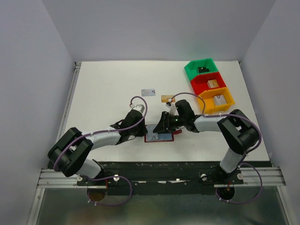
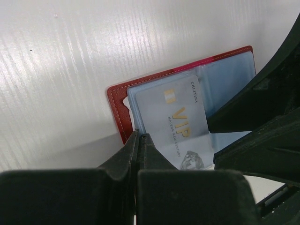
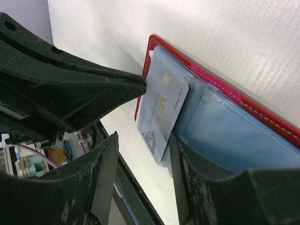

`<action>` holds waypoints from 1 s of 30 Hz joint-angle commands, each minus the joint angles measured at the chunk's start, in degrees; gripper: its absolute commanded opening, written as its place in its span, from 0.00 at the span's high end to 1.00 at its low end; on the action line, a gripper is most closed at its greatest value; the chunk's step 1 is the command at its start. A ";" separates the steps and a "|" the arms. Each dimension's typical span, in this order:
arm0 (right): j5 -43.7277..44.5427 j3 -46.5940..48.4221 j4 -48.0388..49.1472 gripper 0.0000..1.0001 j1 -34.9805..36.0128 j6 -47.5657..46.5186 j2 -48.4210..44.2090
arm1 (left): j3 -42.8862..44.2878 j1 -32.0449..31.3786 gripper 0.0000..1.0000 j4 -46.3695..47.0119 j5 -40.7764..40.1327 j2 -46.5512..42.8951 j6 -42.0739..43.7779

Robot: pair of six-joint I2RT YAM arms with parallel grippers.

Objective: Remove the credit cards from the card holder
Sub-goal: Remove the credit card from the card holder.

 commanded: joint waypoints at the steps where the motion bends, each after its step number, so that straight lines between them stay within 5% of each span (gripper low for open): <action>1: -3.76 -0.40 5.74 0.45 0.26 2.03 2.51 | -0.15 0.15 1.00 -0.28 0.59 0.88 -0.72; 30: 1.59 0.74 -2.08 0.42 0.26 -1.22 3.04 | -3.14 -0.03 1.00 1.13 -0.20 -0.44 -2.31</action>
